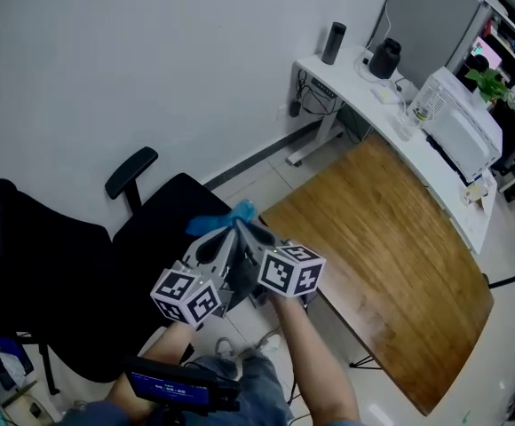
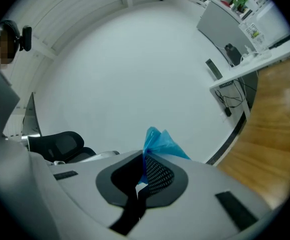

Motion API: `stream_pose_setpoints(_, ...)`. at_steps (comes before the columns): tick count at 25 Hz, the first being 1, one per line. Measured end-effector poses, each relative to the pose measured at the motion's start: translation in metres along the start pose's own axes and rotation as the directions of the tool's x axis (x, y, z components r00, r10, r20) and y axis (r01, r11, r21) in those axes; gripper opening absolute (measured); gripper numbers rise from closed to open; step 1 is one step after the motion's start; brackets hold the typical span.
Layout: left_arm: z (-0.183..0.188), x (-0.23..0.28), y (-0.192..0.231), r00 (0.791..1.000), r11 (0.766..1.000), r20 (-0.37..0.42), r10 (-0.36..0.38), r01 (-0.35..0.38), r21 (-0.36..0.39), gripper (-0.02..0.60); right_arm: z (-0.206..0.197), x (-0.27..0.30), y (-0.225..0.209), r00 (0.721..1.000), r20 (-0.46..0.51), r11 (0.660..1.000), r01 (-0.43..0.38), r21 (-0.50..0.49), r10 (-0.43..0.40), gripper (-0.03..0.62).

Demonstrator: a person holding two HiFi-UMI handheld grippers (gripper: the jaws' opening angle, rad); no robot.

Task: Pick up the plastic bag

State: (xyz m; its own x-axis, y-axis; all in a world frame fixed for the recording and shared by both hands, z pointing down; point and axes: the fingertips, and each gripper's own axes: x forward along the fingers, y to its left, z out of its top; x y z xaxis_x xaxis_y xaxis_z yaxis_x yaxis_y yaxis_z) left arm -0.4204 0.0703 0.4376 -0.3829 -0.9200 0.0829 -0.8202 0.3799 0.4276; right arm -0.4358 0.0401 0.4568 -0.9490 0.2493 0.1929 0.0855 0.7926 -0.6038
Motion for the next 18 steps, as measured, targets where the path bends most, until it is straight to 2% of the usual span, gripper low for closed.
stream_pose_setpoints(8, 0.034, 0.019, 0.002, 0.999, 0.999, 0.043, 0.016, -0.018, 0.050, 0.006, 0.050, 0.011, -0.009, 0.998, 0.063, 0.999, -0.017, -0.045, 0.020, 0.000)
stream_pose_setpoints(18, 0.049, 0.086, -0.011, 0.999, 0.996, 0.040, -0.003, -0.001, 0.094, 0.006, 0.119, 0.021, -0.040, 0.993, 0.108, 0.993, -0.037, -0.109, 0.049, 0.000)
